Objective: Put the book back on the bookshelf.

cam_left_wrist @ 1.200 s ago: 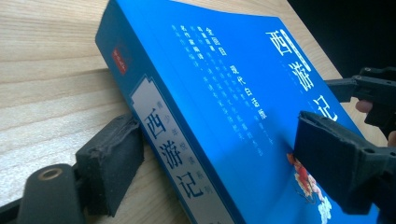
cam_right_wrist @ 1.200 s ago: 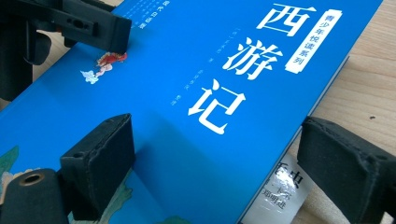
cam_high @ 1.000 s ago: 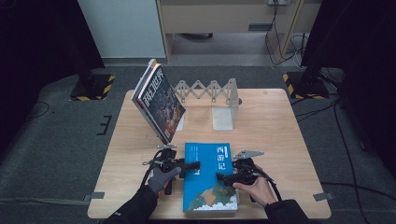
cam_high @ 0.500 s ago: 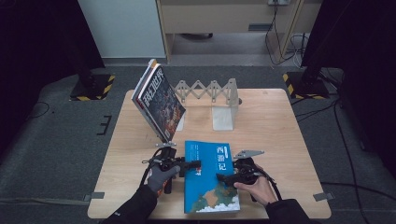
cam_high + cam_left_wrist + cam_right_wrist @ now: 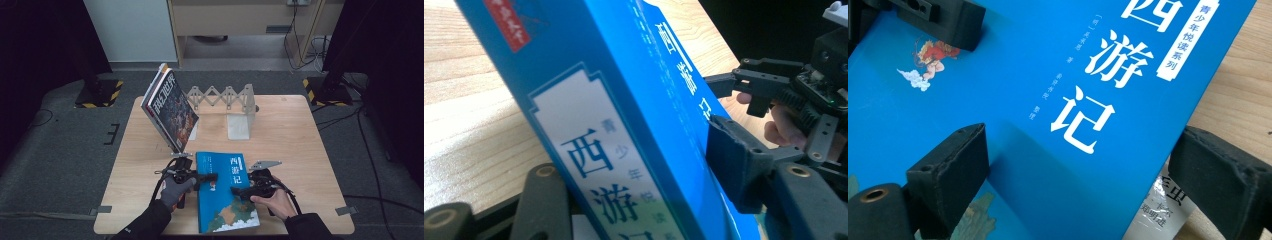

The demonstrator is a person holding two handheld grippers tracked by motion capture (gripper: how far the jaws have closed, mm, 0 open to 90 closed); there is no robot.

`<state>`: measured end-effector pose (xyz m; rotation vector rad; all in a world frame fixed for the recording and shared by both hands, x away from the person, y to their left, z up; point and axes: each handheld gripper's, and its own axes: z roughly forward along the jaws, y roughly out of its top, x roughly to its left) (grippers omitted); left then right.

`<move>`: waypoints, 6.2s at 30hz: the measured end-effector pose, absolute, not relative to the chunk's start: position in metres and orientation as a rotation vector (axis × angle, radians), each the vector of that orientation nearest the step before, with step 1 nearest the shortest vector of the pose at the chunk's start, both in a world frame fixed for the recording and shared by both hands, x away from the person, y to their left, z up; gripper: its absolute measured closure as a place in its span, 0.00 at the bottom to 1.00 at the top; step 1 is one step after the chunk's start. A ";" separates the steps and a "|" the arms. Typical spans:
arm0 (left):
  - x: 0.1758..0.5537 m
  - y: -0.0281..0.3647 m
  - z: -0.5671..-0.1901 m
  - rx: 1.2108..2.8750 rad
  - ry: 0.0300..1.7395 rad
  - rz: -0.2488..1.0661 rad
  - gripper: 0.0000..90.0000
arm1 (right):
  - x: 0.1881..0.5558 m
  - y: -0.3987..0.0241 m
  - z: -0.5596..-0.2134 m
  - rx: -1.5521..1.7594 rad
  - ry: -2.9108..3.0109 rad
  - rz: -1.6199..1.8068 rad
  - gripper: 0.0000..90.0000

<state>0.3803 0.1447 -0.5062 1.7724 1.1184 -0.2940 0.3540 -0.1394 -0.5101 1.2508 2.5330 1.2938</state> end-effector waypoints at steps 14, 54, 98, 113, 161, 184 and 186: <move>0.376 0.141 -0.500 1.766 1.144 -0.274 0.55 | 0.355 -0.140 -0.509 1.269 2.540 1.296 0.13; 0.374 0.142 -0.460 1.690 1.099 -0.296 0.67 | 0.360 -0.146 -0.490 1.252 2.405 1.542 0.21; 0.350 0.145 -0.405 1.747 0.747 0.160 0.67 | 0.372 -0.141 -0.436 0.970 2.140 1.743 0.30; 0.341 0.155 -0.413 1.745 0.644 0.188 0.66 | 0.371 -0.139 -0.455 0.916 2.235 1.758 0.28; 0.344 0.130 -0.384 1.759 0.774 0.240 0.68 | 0.373 -0.172 -0.457 0.989 2.167 1.709 0.29; 0.375 0.169 -0.328 1.578 0.859 0.433 0.68 | 0.377 -0.234 -0.488 1.219 2.128 1.111 0.13; 0.382 0.169 -0.323 1.560 0.868 0.454 0.68 | 0.378 -0.234 -0.491 1.230 2.135 1.082 0.13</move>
